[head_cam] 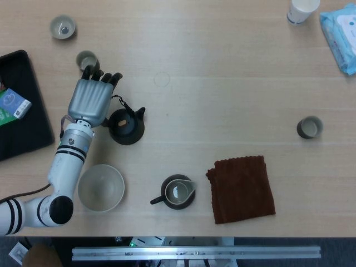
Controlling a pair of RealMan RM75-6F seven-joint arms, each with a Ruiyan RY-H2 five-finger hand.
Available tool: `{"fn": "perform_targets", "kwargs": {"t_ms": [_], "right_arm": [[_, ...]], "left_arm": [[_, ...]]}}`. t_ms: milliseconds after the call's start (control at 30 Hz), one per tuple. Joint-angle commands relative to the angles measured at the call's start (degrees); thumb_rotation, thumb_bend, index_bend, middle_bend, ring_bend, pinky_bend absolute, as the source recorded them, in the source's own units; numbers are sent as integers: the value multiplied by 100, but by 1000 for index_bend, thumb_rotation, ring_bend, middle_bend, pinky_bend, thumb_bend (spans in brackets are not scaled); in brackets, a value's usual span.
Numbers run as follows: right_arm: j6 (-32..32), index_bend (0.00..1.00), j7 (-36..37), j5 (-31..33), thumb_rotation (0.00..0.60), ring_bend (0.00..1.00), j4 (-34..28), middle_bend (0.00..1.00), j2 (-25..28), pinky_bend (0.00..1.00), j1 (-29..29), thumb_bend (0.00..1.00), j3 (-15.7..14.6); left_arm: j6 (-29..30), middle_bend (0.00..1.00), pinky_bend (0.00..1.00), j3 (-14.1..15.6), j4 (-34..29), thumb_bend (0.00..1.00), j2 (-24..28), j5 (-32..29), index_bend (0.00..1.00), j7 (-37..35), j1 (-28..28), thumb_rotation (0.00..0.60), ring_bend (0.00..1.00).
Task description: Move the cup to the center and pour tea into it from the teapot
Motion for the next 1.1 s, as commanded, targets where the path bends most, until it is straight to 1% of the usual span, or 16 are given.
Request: {"fn": "perform_targets", "kwargs": {"t_ms": [33, 200, 367, 500, 767, 1100], "right_arm": [[15, 348, 21, 2, 600, 242, 16, 327, -1, 321, -11, 87, 0], [38, 348, 50, -9, 600, 242, 35, 327, -4, 321, -23, 87, 0], [50, 348, 52, -21, 600, 242, 34, 327, -5, 321, -30, 87, -5], [66, 347, 38, -27, 600, 242, 16, 327, 4, 321, -42, 87, -6], [105, 347, 22, -17, 600, 242, -25, 327, 27, 321, -71, 87, 1], [129, 348, 18, 15, 600, 242, -38, 327, 37, 321, -112, 87, 7]], "left_arm": [[-21, 244, 83, 42, 168, 80, -49, -23, 147, 43, -10, 600, 160], [-17, 244, 83, 154, 381, 80, -36, 86, 147, 107, 11, 600, 160], [63, 244, 83, 315, 665, 80, -25, 415, 147, 271, 12, 600, 160], [103, 243, 83, 376, 843, 80, -38, 677, 147, 322, 7, 600, 160], [20, 243, 83, 331, 1147, 79, -131, 936, 147, 195, 2, 600, 160], [-234, 243, 83, 153, 1593, 79, -325, 936, 147, 40, -60, 600, 160]]}}
